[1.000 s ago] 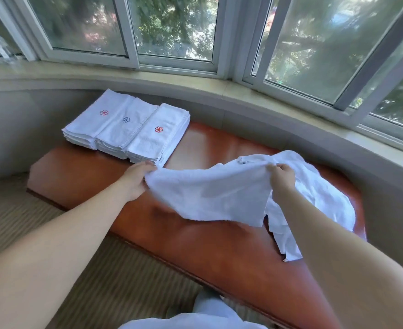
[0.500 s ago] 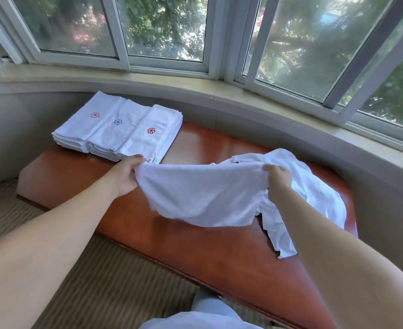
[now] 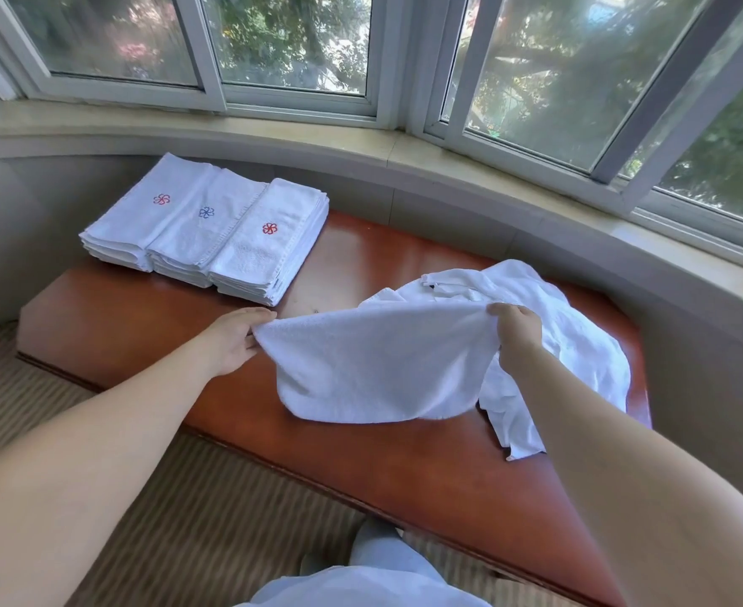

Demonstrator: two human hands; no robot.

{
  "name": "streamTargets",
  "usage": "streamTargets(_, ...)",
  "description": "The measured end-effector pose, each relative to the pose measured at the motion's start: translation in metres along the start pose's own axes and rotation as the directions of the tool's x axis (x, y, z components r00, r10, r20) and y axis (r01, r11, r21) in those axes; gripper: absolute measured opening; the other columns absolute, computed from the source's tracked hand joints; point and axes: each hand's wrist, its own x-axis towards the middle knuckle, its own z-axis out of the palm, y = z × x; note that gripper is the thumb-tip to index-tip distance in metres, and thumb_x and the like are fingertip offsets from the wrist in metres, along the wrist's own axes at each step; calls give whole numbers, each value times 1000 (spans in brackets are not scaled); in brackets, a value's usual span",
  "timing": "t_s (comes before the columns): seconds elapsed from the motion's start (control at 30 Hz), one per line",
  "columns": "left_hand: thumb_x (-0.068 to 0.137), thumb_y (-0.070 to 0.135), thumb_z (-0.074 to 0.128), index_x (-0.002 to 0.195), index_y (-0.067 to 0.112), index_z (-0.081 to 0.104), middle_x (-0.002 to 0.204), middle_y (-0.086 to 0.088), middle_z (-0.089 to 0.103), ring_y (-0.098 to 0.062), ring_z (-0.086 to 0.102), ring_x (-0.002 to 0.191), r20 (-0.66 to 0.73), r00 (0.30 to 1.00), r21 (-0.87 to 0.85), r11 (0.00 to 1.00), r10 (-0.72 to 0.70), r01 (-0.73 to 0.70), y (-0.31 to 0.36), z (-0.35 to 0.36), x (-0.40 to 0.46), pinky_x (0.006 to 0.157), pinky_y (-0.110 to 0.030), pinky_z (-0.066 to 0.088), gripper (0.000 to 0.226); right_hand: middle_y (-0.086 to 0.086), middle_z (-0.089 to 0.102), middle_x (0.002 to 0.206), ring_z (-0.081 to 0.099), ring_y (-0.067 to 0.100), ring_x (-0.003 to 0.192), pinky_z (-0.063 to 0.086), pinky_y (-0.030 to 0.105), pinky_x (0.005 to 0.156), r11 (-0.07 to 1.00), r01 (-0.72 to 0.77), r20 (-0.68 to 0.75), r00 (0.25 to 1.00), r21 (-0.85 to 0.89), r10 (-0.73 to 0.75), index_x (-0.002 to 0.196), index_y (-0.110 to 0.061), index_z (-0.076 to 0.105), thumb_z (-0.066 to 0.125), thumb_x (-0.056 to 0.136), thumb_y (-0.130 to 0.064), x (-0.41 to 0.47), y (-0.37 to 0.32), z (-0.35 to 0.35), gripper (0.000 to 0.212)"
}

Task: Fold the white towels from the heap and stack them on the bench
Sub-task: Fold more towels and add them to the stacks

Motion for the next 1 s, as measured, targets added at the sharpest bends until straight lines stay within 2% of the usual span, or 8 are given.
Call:
streamTargets(0.07, 95, 15, 69, 101, 17, 68, 97, -2, 68, -17, 62, 91, 11, 1000, 64, 998, -30, 29, 0, -4, 1, 94, -29, 47, 6, 4, 58, 86, 50, 22, 72, 42, 30, 61, 1000, 7, -5, 1000, -4, -7, 108, 1, 66, 68, 85, -16, -1, 1, -1, 29)
streamTargets(0.23, 93, 14, 70, 113, 15, 66, 88, -2, 63, -12, 47, 66, 16, 982, 251, 952, -187, 177, -1, -19, 5, 52, -21, 35, 20, -1, 59, 100, 52, 15, 78, 42, 30, 64, 998, 53, -10, 999, -31, -54, 114, -13, 63, 70, 84, -14, -2, 1, -5, 31)
streamTargets(0.33, 90, 12, 74, 109, 14, 68, 72, 1, 59, -8, 40, 54, -5, 957, 389, 882, -288, 267, -9, -21, 5, 41, -19, 27, 20, -5, 59, 103, 53, 14, 82, 41, 30, 63, 998, 54, 7, 999, -40, -54, 110, -24, 63, 70, 83, -15, -4, 3, -6, 29)
streamTargets(0.53, 88, 20, 81, 109, 13, 68, 82, -1, 60, -7, 41, 55, -163, 967, 425, 870, -196, 248, -17, -13, 9, 40, -19, 29, 26, -4, 64, 94, 56, 13, 74, 46, 28, 61, 992, 96, 41, 995, -77, -93, 100, -25, 68, 70, 83, -15, -3, 7, -4, 20)
streamTargets(0.67, 89, 13, 79, 104, 12, 68, 88, -2, 62, -9, 49, 68, -166, 979, 196, 968, -123, 155, -1, -15, 11, 46, -17, 39, 18, -3, 67, 96, 60, 15, 80, 52, 32, 69, 984, 132, 44, 991, -119, -127, 98, -22, 71, 77, 79, -16, 2, 2, -6, 20)
streamTargets(0.8, 93, 6, 70, 90, 16, 66, 75, 2, 60, -7, 47, 62, -120, 989, 9, 996, -83, 85, 22, -13, 11, 38, -16, 33, 11, -5, 66, 93, 58, 14, 74, 44, 27, 54, 974, 159, 39, 987, -159, -155, 94, -26, 71, 79, 78, -22, 6, -14, -9, 18)
streamTargets(0.93, 92, 8, 74, 89, 18, 69, 74, 4, 61, -6, 46, 63, -132, 991, 143, 988, -37, 56, 33, -10, 6, 46, -17, 32, 12, -5, 66, 90, 58, 16, 80, 45, 27, 58, 955, 199, 66, 980, -219, -189, 87, -26, 73, 74, 85, -24, 10, -25, -11, 4)
streamTargets(1.0, 91, 8, 75, 91, 18, 72, 78, 4, 62, -6, 47, 64, -153, 988, 146, 989, 23, 0, 39, -7, 5, 52, -17, 34, 10, -8, 66, 89, 57, 15, 85, 44, 26, 61, 956, 204, 82, 978, -213, -190, 85, -27, 73, 72, 86, -22, 9, -30, -11, 6)
